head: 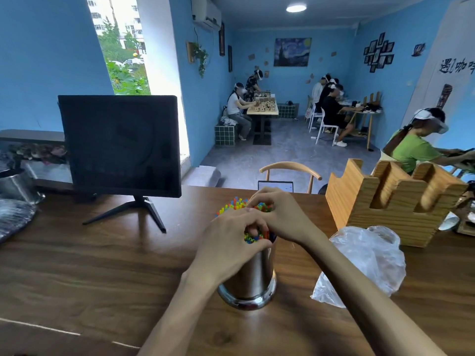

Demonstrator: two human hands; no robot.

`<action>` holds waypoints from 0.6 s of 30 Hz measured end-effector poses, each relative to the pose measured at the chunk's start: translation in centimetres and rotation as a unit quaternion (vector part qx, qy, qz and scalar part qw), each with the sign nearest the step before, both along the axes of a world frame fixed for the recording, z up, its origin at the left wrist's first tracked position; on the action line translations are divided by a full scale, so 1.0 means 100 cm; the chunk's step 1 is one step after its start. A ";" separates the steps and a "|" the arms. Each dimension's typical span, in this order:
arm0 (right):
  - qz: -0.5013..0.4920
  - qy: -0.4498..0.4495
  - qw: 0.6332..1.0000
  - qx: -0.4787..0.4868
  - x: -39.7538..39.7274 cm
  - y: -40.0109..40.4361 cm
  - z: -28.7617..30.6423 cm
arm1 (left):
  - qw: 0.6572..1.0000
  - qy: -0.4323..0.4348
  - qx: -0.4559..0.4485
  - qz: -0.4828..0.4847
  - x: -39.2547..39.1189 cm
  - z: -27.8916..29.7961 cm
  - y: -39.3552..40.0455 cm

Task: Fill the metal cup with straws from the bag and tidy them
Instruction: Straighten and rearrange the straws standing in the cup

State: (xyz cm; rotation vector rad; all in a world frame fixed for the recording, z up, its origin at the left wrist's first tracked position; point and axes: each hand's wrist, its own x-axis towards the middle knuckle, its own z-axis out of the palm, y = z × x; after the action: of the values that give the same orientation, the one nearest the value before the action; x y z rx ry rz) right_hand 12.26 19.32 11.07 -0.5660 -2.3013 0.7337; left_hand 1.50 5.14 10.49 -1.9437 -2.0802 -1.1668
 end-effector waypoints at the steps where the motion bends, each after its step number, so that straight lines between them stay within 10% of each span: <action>1: 0.004 0.007 1.000 -0.010 0.001 0.000 0.000 | 1.000 0.004 -0.004 0.006 0.000 0.000 0.000; 11: 0.055 0.072 0.986 -0.137 0.014 -0.004 0.000 | 0.988 -0.147 0.041 -0.038 -0.012 0.022 -0.002; 18: 0.116 0.127 0.968 -0.183 0.026 -0.013 0.001 | 0.876 -0.395 0.274 -0.053 -0.048 0.070 0.006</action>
State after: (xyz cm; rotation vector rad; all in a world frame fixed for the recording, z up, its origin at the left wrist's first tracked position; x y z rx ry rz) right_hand 14.82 18.05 11.18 -0.3380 -2.0230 1.2843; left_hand -3.28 5.70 17.47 -1.4295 -1.5541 -2.5522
